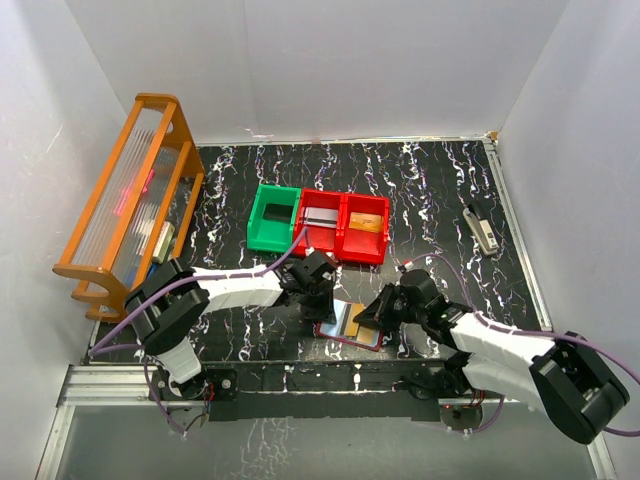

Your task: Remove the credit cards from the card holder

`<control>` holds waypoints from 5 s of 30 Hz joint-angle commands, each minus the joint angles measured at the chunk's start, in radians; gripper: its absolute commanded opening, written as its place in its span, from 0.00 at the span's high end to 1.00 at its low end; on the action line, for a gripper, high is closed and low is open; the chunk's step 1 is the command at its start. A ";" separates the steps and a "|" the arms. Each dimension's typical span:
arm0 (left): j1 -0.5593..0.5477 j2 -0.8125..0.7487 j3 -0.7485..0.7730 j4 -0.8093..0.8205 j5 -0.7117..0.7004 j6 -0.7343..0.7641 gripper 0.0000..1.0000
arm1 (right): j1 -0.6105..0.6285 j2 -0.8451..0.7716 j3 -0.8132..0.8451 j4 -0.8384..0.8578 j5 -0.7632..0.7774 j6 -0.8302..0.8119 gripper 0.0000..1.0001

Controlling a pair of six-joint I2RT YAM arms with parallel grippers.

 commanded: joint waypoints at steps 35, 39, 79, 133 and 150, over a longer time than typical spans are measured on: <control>-0.002 0.029 0.042 -0.127 0.000 0.069 0.81 | -0.010 0.095 0.020 0.057 -0.024 -0.036 0.99; -0.002 0.018 0.002 -0.120 -0.019 0.054 0.85 | -0.010 0.099 0.023 0.082 -0.037 -0.033 0.93; 0.000 -0.047 -0.077 -0.177 -0.154 -0.039 0.98 | -0.011 -0.093 0.035 0.011 0.042 -0.215 1.00; 0.256 -0.596 -0.076 -0.436 -0.222 0.187 0.29 | 0.007 -0.222 0.274 -0.048 0.113 -0.707 1.00; 0.528 -0.804 -0.049 -0.445 -0.378 0.564 0.01 | -0.019 0.249 0.779 -0.316 0.683 -1.188 1.00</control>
